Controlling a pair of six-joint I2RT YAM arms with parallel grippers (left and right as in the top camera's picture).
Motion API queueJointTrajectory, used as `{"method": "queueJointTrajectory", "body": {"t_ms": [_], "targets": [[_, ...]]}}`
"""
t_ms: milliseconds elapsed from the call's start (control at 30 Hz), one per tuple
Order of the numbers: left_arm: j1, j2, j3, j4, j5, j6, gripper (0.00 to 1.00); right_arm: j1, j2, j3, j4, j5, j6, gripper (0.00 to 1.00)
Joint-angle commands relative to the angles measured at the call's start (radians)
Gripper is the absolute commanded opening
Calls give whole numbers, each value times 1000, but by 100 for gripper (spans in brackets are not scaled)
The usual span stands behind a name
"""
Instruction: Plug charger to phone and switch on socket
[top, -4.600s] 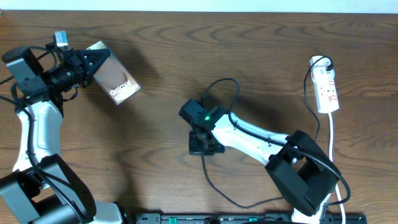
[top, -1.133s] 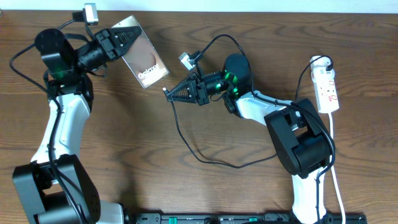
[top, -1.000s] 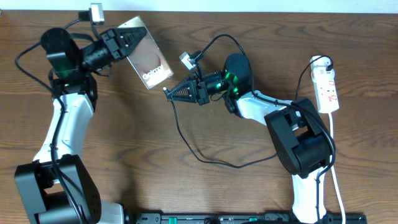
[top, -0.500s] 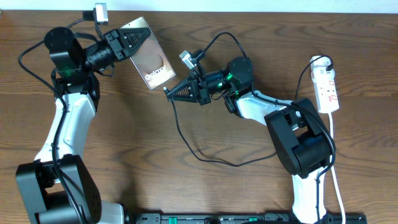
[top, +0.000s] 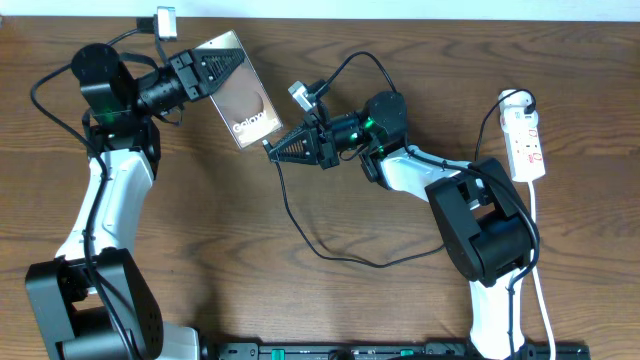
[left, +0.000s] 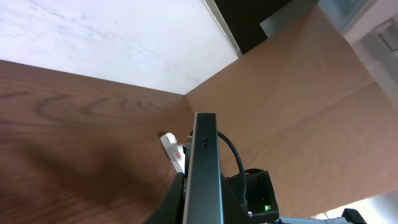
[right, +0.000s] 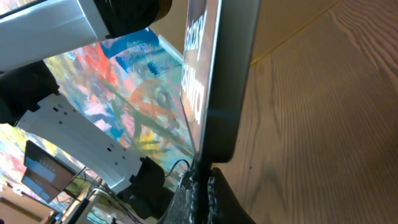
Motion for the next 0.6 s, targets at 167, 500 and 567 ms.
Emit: {"method": "queueJointTrajectory", "body": {"t_ms": [167,500,567], "targets": [[2,4,4,12,31,29,8,-6,-7,8,5,-3,11,1],[-4,4,4,11,18,45,7,-6,-7,8,6,-4,11,1],[-7,5,3,11,10,45,8,-6,-7,8,6,-4,11,1]]}}
